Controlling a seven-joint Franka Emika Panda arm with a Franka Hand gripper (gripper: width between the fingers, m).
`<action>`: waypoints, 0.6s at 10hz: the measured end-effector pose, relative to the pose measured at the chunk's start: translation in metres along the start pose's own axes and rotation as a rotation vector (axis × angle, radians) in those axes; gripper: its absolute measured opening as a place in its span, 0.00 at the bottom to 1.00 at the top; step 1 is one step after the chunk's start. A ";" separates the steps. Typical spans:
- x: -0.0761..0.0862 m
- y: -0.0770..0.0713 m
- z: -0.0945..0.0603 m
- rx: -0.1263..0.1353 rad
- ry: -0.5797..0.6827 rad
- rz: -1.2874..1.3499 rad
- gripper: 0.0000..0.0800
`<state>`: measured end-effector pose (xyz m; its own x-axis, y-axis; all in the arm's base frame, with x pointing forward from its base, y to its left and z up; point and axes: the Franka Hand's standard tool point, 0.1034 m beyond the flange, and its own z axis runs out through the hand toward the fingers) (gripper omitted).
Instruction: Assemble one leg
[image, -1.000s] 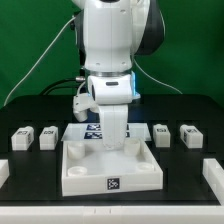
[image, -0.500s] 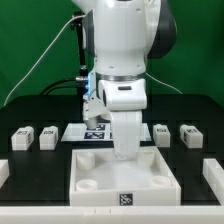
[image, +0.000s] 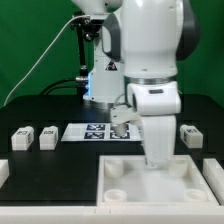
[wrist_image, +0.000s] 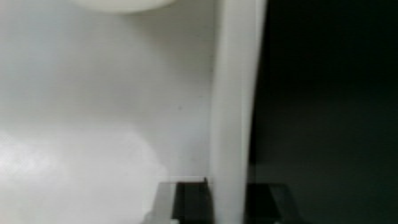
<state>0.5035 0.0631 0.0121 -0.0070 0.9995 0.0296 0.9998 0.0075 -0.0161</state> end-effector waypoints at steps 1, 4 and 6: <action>-0.001 0.000 0.000 0.002 -0.001 0.000 0.08; 0.001 0.000 0.000 -0.003 0.000 0.016 0.08; 0.002 0.001 -0.001 -0.005 0.001 0.012 0.30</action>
Offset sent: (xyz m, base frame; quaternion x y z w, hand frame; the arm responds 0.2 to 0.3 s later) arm -0.0026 0.0078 0.0012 -0.0228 -0.0221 0.0051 0.9995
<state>0.5044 0.0649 0.0129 0.0053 0.9995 0.0300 0.9999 -0.0049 -0.0114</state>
